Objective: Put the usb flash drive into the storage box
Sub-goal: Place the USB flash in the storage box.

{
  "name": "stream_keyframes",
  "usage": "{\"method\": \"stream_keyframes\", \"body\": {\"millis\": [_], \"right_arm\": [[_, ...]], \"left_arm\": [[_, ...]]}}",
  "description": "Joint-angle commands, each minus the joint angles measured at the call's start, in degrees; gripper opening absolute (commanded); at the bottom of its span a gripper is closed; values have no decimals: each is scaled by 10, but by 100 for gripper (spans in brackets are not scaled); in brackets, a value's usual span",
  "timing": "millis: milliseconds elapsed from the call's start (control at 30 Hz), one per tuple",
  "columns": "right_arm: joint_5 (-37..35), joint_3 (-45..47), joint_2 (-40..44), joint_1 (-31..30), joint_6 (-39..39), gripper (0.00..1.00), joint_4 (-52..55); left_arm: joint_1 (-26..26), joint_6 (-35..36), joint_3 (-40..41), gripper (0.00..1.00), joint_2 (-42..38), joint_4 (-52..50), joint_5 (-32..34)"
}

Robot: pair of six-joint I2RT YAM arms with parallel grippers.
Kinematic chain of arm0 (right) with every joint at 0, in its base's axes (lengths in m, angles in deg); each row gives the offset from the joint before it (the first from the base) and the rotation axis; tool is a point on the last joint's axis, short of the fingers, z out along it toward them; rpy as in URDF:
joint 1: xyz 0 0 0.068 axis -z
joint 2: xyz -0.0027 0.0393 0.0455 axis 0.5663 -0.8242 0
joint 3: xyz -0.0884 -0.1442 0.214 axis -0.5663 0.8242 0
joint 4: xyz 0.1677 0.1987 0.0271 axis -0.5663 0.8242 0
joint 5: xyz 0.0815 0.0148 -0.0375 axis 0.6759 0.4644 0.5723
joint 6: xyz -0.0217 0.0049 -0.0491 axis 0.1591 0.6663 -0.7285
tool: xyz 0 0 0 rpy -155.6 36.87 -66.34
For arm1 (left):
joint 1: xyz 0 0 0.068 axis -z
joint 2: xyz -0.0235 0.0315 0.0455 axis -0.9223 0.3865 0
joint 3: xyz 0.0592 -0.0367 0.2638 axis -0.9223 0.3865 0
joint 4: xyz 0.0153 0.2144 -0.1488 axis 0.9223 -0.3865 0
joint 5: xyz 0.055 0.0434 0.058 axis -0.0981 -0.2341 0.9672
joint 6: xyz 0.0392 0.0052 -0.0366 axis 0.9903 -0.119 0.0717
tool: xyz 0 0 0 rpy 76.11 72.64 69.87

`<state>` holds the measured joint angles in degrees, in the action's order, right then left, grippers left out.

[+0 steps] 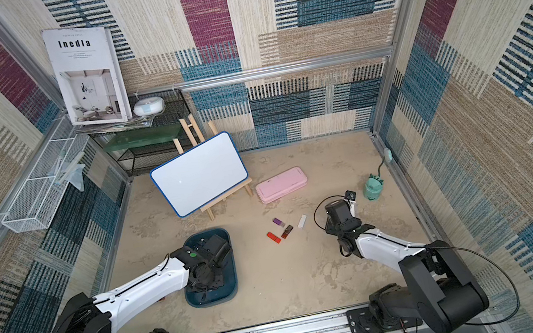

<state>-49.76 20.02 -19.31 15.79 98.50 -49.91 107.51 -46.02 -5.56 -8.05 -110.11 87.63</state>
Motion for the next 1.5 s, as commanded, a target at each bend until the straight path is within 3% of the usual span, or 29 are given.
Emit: {"method": "stream_keyframes", "body": {"millis": [0,500,833,1067,1267,1367,1467], "right_arm": [[-5,-3,-2,0,-3,63,2],[-4,-5,-5,0,-4,63,3],[-4,-9,-7,0,-7,63,6],[-5,-4,2,0,-9,64,3],[11,-9,8,0,-20,64,12],[36,-21,22,0,-27,64,24],[111,-50,15,-1,-58,66,27]], "left_arm": [[-3,-4,3,9,9,7,13],[-14,2,4,22,43,20,8],[-14,4,-8,31,19,-7,1],[-14,12,-34,34,-63,-68,-10],[-13,55,-80,35,-176,-116,-60],[-14,92,-102,36,-243,-121,-105],[-14,127,-128,38,-288,-139,-99]]}}
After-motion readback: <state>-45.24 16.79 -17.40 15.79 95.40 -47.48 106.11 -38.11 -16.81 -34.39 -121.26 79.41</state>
